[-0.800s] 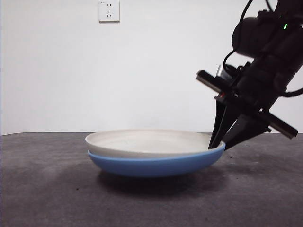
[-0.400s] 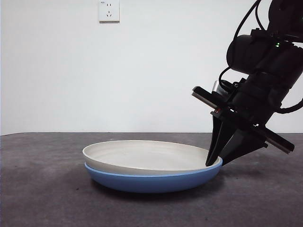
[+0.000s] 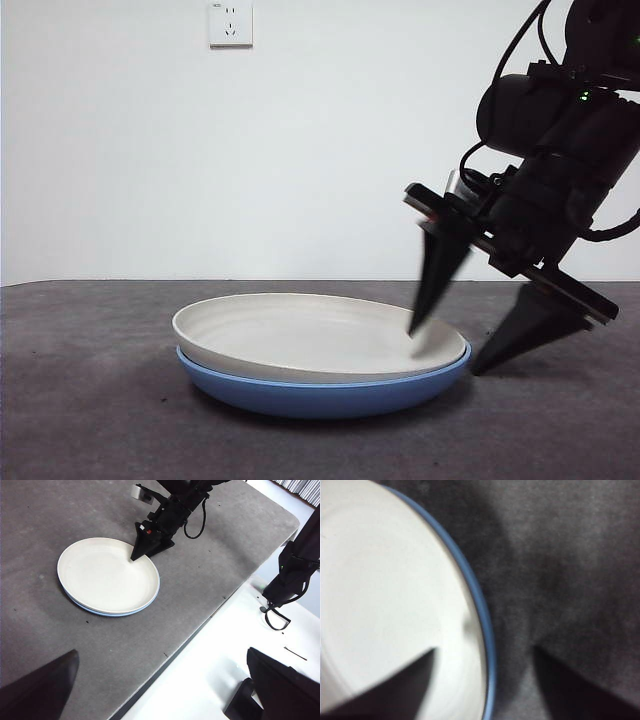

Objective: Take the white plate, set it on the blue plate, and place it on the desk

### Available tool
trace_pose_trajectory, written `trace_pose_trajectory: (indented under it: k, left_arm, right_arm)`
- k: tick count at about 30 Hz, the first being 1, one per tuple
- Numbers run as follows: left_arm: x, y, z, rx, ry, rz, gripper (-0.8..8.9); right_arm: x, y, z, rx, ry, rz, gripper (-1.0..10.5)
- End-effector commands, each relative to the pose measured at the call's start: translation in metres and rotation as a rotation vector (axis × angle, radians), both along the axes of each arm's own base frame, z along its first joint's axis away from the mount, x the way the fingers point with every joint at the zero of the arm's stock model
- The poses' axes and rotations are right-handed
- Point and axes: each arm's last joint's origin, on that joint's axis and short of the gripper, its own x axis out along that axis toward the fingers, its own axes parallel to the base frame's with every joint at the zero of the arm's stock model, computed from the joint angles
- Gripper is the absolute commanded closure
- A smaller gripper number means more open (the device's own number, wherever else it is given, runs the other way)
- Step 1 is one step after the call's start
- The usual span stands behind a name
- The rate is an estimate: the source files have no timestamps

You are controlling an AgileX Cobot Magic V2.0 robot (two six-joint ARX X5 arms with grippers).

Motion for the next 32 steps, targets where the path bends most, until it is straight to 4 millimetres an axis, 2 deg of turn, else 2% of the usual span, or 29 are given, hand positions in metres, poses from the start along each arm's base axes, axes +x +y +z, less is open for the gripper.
trace_pose_trajectory:
  k: [1,6,10,15,18,22,27,32]
  left_arm:
    - [0.000,0.000,0.003,-0.010,-0.012,-0.002,1.58]
    - [0.000,0.000,0.003,-0.010,-0.012,-0.002,1.58]
    - [0.000,0.000,0.003,-0.010,-0.012,-0.001,1.58]
    - [0.000,0.000,0.004,-0.016,-0.019,-0.001,1.58]
    - [0.001,0.000,0.004,-0.020,-0.026,-0.002,1.58]
    - [0.001,-0.001,0.005,-0.025,-0.032,-0.002,1.58]
    - [0.002,-0.002,0.008,-0.048,-0.063,-0.001,1.58]
    - [0.002,-0.002,0.008,-0.050,-0.065,-0.002,1.58]
  right_arm:
    - [0.001,-0.001,0.017,0.007,-0.093,0.041,4.4]
    - [-0.016,-0.010,0.056,0.025,-0.202,0.067,4.4]
    - [-0.045,-0.022,0.094,0.007,-0.316,0.096,4.3]
    - [-0.101,-0.045,0.136,-0.021,-0.427,0.138,3.9]
    - [-0.139,-0.060,0.154,-0.024,-0.496,0.165,3.9]
    - [-0.185,-0.080,0.165,-0.073,-0.593,0.163,3.9]
    - [-0.239,-0.103,0.165,-0.135,-0.652,0.144,3.9]
    - [-0.269,-0.116,0.162,-0.153,-0.677,0.138,3.9]
